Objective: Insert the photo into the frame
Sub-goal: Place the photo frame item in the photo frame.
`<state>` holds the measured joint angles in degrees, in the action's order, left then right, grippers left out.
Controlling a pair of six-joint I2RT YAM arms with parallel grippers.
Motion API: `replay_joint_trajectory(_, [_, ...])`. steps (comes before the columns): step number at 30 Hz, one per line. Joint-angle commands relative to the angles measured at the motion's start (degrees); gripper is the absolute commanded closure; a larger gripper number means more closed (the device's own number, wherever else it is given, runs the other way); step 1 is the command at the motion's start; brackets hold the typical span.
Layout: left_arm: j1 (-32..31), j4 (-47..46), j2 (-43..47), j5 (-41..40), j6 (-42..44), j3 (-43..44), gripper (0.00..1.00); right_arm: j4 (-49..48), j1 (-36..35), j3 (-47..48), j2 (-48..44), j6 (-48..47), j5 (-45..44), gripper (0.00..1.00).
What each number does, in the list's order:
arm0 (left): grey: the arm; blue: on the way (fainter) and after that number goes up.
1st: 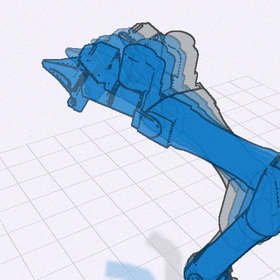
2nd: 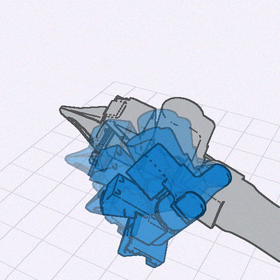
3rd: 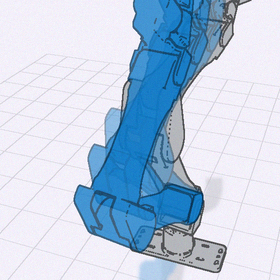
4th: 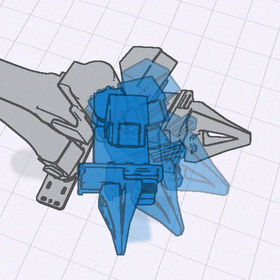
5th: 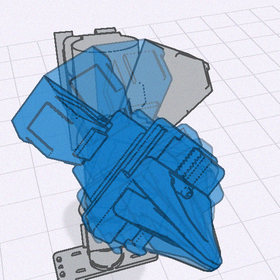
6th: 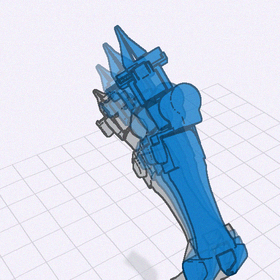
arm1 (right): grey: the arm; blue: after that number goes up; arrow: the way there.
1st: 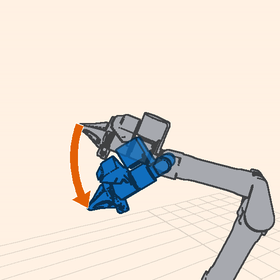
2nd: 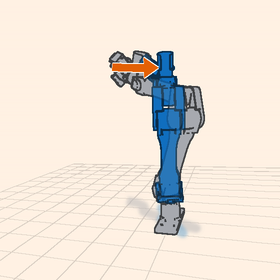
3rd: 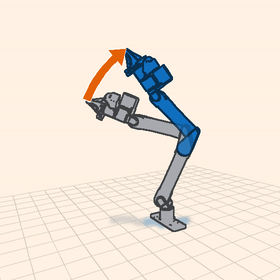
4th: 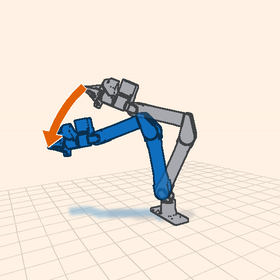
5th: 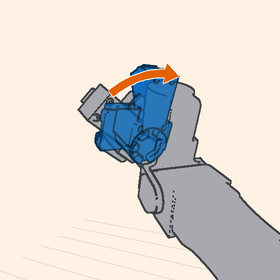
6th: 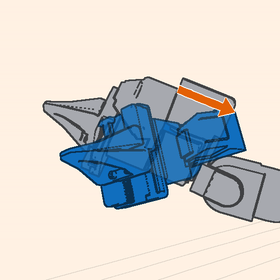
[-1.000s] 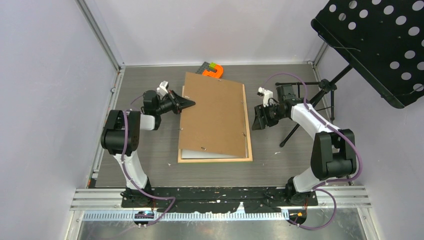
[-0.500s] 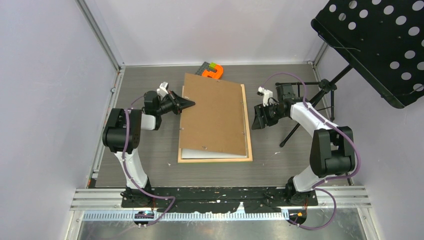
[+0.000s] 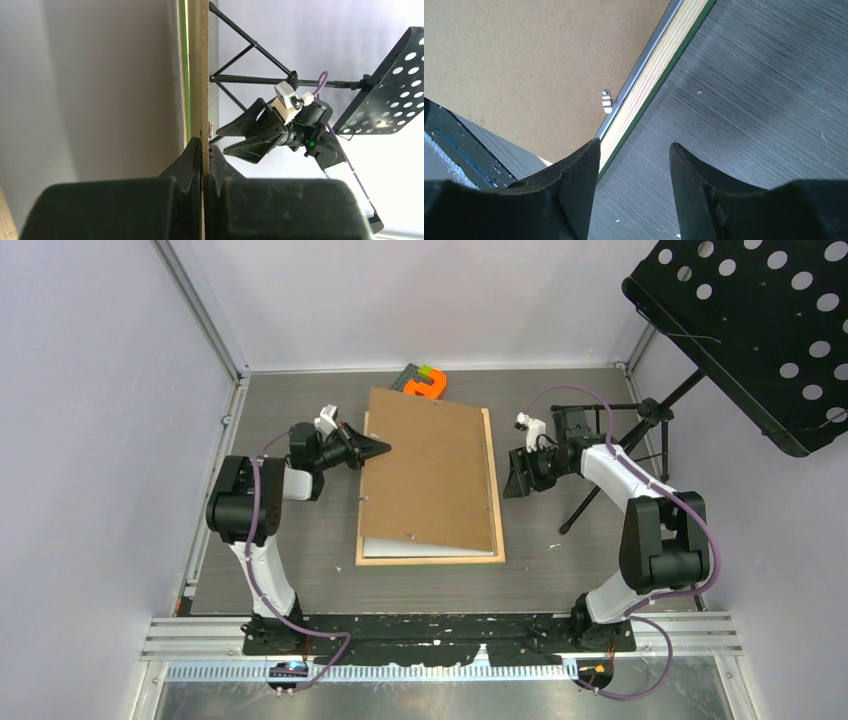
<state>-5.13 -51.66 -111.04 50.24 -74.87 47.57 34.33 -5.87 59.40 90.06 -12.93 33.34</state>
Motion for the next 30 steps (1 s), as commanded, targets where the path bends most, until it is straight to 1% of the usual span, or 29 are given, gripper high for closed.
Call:
replay_joint_trajectory(1, [-0.43,-5.65,0.00,0.79,-1.68,1.65,1.00,-1.25,0.13,1.07,0.09,0.50,1.01,0.41])
replay_joint_trajectory(30, [-0.65,-5.14,-0.94,1.16,-0.89,1.34,1.00,-2.13,0.13,0.61,1.08,0.98,1.25,0.41])
